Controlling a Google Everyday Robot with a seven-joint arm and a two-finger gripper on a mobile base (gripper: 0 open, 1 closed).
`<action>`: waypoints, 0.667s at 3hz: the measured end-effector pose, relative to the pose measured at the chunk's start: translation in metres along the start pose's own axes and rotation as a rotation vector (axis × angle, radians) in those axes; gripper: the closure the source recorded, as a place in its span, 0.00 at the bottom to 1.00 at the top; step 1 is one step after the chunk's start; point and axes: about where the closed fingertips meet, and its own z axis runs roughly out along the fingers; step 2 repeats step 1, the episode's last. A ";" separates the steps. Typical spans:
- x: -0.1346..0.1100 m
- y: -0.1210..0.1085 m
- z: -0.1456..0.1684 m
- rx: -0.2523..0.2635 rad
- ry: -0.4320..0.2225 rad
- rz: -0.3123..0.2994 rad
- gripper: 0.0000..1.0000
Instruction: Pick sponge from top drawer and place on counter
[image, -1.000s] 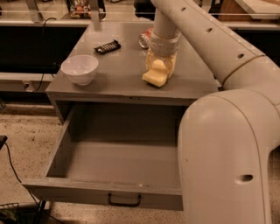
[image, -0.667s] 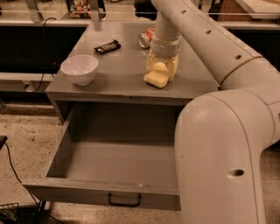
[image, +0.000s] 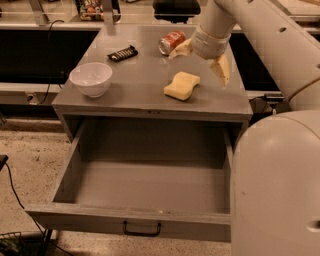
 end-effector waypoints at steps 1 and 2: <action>0.002 -0.002 0.002 0.009 0.006 0.000 0.00; 0.002 -0.002 0.002 0.009 0.006 0.000 0.00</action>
Offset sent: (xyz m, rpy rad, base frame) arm 0.0000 0.0000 0.0000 0.0000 0.0000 0.0000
